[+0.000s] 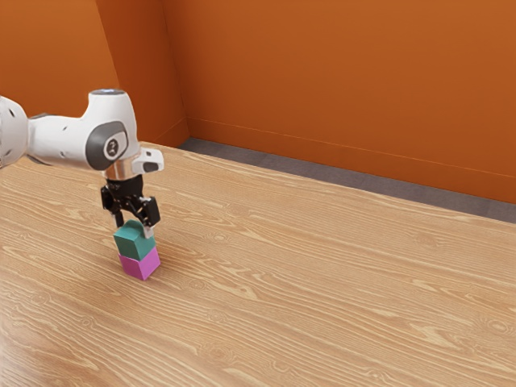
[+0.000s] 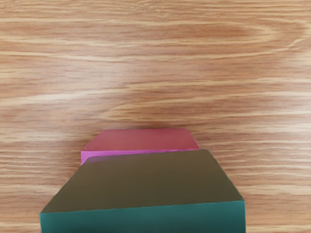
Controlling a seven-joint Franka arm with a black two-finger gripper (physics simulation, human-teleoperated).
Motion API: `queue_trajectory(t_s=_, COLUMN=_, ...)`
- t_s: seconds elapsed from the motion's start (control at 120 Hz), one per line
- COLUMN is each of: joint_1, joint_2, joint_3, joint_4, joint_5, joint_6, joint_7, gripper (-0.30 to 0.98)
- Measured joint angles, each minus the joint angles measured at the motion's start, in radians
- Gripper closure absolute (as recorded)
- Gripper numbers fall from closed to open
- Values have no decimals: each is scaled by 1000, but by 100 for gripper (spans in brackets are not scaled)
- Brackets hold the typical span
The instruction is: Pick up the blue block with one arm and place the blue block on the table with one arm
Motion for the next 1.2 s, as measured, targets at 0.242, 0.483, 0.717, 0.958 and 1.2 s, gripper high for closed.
queue_trajectory(t_s=0.242, joint_1=7, joint_2=25, joint_3=0, joint_4=8, joint_5=2, joint_6=1, joint_7=1, gripper=0)
queue_trajectory(t_s=0.483, joint_1=11, joint_2=53, joint_3=-4, joint_4=18, joint_5=2, joint_6=3, joint_7=1, gripper=0)
queue_trajectory(t_s=0.717, joint_1=16, joint_2=51, joint_3=-8, joint_4=20, joint_5=0, joint_6=4, joint_7=1, gripper=18)
queue_trajectory(t_s=0.958, joint_1=17, joint_2=34, joint_3=-17, joint_4=26, joint_5=0, joint_6=3, joint_7=-2, gripper=32)
queue_trajectory(t_s=1.2, joint_1=3, joint_2=28, joint_3=-110, joint_4=104, joint_5=-7, joint_6=-40, joint_7=-8, gripper=32)
